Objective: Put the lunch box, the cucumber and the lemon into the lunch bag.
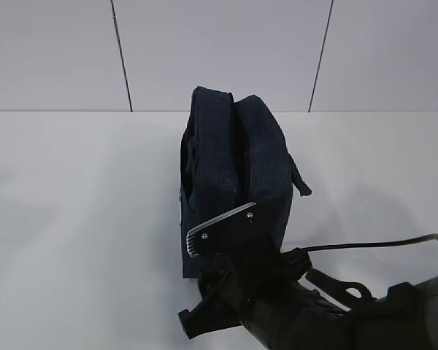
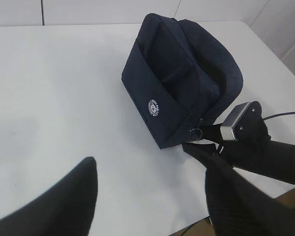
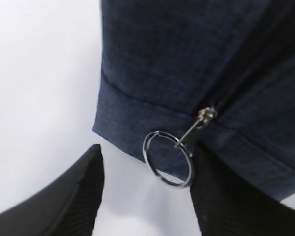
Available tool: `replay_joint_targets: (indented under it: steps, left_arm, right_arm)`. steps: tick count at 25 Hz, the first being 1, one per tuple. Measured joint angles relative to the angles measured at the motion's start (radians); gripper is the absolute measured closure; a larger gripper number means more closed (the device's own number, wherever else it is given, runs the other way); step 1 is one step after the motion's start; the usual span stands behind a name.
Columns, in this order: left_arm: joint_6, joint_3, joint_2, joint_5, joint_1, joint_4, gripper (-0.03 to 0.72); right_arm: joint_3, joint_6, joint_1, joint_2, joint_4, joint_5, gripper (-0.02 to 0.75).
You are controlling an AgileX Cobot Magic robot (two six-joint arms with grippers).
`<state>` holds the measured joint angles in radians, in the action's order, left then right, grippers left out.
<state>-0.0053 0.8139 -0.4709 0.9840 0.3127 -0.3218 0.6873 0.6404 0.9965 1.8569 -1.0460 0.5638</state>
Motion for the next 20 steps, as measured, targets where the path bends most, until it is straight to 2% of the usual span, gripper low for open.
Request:
replay_joint_targets:
  steps: [3,8,12,17,20]
  left_arm:
    - [0.000,0.000,0.000,0.000,0.000,0.000,0.205]
    - [0.000,0.000,0.000,0.000,0.000,0.000,0.206]
    - [0.000,0.000,0.000,0.000,0.000,0.000,0.207]
    - [0.000,0.000,0.000,0.000,0.000,0.000,0.207]
    - [0.000,0.000,0.000,0.000,0.000,0.000,0.207]
  right_arm:
    - [0.000,-0.006,0.000,0.000,0.004,-0.002,0.357]
    - [0.000,-0.023,-0.001,0.000,0.006,-0.002,0.397]
    - [0.000,-0.037,-0.001,0.000,0.006,0.000,0.474]
    - [0.000,-0.071,-0.001,0.000,0.006,0.027,0.519]
    - [0.000,-0.075,-0.001,0.000,0.006,0.029,0.605]
